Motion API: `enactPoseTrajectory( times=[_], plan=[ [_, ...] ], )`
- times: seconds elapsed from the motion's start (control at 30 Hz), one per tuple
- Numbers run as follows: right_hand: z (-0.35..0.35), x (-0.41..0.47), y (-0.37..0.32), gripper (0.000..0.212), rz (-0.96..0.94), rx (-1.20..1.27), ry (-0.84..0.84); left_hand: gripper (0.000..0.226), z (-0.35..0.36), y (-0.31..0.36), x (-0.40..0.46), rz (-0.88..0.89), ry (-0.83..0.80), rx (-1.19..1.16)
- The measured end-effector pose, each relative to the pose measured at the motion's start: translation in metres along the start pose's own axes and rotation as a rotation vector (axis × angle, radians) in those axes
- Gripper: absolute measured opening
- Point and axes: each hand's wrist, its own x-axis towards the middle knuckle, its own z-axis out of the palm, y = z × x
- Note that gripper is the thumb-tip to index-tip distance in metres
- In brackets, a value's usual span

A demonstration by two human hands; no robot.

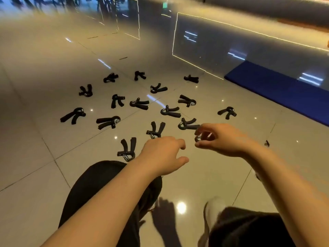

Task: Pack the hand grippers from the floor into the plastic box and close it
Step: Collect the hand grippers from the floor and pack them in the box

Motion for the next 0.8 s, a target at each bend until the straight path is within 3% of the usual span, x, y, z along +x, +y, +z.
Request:
enactPoseTrajectory(
  times=[0.33,0.47,0.6,0.7,0.8],
  plan=[
    [-0.014,0.066,0.079,0.043,-0.003,-0.253,-0.028,0.048,-0.006,-0.049,0.094,-0.027,-0.194,0.225],
    [-0.001,0.113,0.096,0.054,-0.06,-0.352,-0.204,0.048,-0.01,-0.091,0.159,0.004,-0.323,0.226],
    [0.02,0.171,0.111,0.057,-0.151,-0.377,-0.252,0.045,0.003,-0.151,0.228,-0.005,-0.442,0.34],
    [0.05,0.22,0.123,0.053,-0.253,-0.406,-0.298,0.046,0.038,-0.205,0.261,-0.071,-0.39,0.311],
    [0.088,0.268,0.141,0.047,-0.285,-0.44,-0.36,0.054,0.106,-0.254,0.263,-0.262,-0.262,0.111]
  ],
)
